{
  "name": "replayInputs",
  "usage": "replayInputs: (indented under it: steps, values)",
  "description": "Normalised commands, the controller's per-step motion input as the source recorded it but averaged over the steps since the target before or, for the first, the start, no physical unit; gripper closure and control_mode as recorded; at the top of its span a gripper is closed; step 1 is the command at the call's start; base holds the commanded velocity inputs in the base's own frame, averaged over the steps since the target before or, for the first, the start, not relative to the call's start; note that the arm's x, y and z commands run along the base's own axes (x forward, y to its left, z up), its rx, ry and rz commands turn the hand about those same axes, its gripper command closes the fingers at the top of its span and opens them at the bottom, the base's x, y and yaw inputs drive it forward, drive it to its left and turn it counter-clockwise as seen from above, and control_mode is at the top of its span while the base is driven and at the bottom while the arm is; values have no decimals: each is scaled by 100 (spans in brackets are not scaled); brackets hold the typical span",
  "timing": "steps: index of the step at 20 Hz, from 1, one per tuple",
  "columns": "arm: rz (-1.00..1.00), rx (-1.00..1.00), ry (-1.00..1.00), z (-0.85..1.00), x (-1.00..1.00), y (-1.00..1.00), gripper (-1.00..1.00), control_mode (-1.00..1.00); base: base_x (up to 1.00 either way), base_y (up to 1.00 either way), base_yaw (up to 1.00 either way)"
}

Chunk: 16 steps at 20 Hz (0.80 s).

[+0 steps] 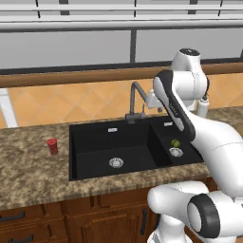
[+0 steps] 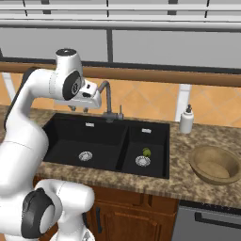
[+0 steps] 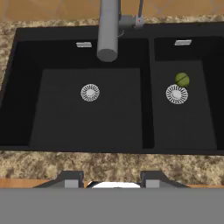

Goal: Pick the lime from the sink and place it in the bowl. Then pick the bowl and place it in the microwave. Then close the microwave door and press the start button.

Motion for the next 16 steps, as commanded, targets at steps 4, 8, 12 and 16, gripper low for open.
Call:
replayInputs:
  steps: [4, 8, 12, 16]
  values:
    - [2, -2, 0, -44, 0, -39, -100, -100, 0, 0, 0]
    - [6, 5, 2, -91, 0, -100, -100, -100, 0, 0, 0]
    - [0, 27, 16, -61, 16, -97, -100, -100, 0, 0, 0]
    - [-12, 4, 3, -26, 43, -58, -100, -100, 0, 0, 0]
